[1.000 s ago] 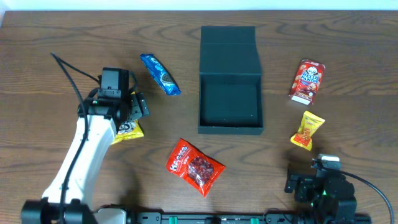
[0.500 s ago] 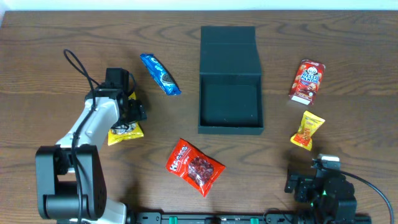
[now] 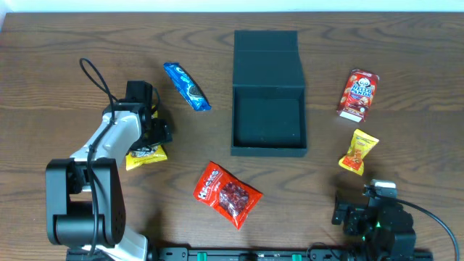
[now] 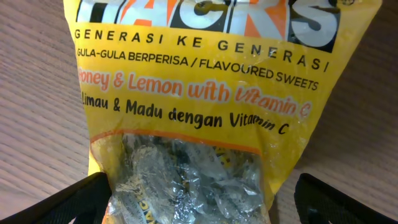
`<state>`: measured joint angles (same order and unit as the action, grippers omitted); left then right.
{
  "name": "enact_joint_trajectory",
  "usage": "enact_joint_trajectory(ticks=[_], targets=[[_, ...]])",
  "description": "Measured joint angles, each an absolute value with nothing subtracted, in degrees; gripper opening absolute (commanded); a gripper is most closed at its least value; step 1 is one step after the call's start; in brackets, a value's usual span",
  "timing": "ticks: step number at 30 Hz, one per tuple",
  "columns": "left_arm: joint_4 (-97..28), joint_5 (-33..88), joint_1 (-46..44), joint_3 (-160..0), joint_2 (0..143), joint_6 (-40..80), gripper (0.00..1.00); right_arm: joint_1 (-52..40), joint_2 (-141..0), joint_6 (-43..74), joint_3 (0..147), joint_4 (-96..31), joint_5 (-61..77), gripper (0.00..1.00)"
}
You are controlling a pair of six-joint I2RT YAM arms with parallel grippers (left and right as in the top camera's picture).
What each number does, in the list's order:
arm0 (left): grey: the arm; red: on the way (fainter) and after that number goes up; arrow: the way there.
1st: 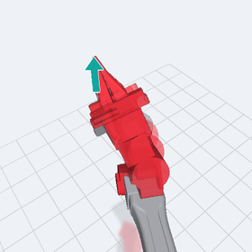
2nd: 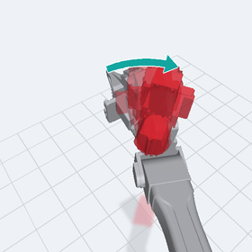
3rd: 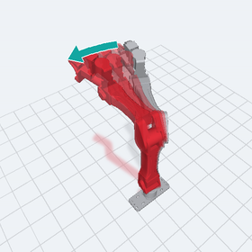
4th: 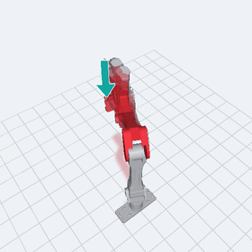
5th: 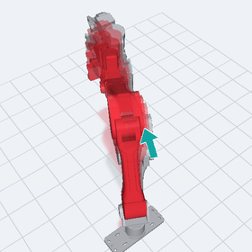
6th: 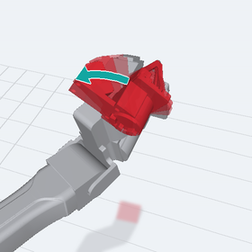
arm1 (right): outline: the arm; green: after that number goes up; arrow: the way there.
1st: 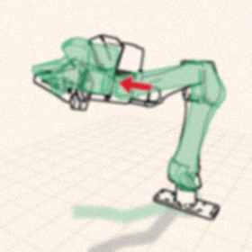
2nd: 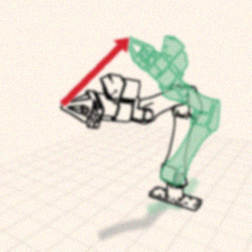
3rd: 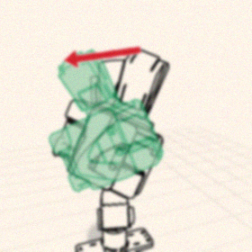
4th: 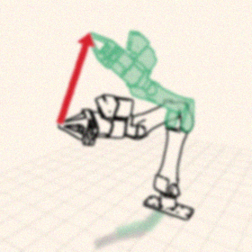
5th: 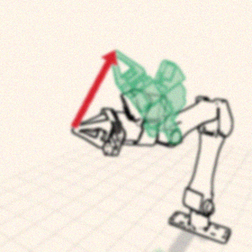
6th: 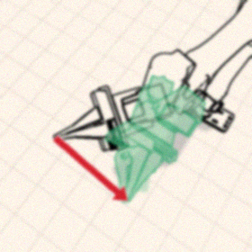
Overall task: Pack container
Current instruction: 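Close the left gripper on the yellow packet and lift it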
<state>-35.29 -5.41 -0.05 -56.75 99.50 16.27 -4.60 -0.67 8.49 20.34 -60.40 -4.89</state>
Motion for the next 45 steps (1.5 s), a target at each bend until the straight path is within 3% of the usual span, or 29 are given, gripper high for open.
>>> enact_joint_trajectory(ticks=[7,8,16,25,33,38,45], targets=[[-35.2,-6.0,-0.1,-56.8,101.2,16.2,1.0,-4.6,-0.7,8.5,20.3,-60.4,-4.9,0.99],[-35.3,-6.0,-0.1,-56.8,101.2,16.2,0.94,-4.6,-0.7,8.5,20.3,-60.4,-4.9,0.99],[-35.4,-6.1,-0.1,-56.8,101.3,16.2,0.86,-4.6,-0.7,8.5,20.3,-60.4,-4.9,0.99],[-35.3,-5.9,-0.1,-56.8,101.3,16.4,0.68,-4.6,-0.7,8.5,20.3,-60.4,-4.9,0.99],[-35.3,-5.0,-0.5,-56.8,101.3,16.2,0.67,-4.6,-0.7,8.5,20.3,-60.4,-4.9,0.99],[-35.3,-4.7,-1.4,-56.8,101.3,16.3,0.55,-4.6,-0.7,8.5,20.3,-60.4,-4.9,0.99],[-35.1,-4.4,-2.0,-56.8,101.3,16.2,0.48,-4.6,-0.7,8.5,20.3,-60.4,-4.9,0.99]])
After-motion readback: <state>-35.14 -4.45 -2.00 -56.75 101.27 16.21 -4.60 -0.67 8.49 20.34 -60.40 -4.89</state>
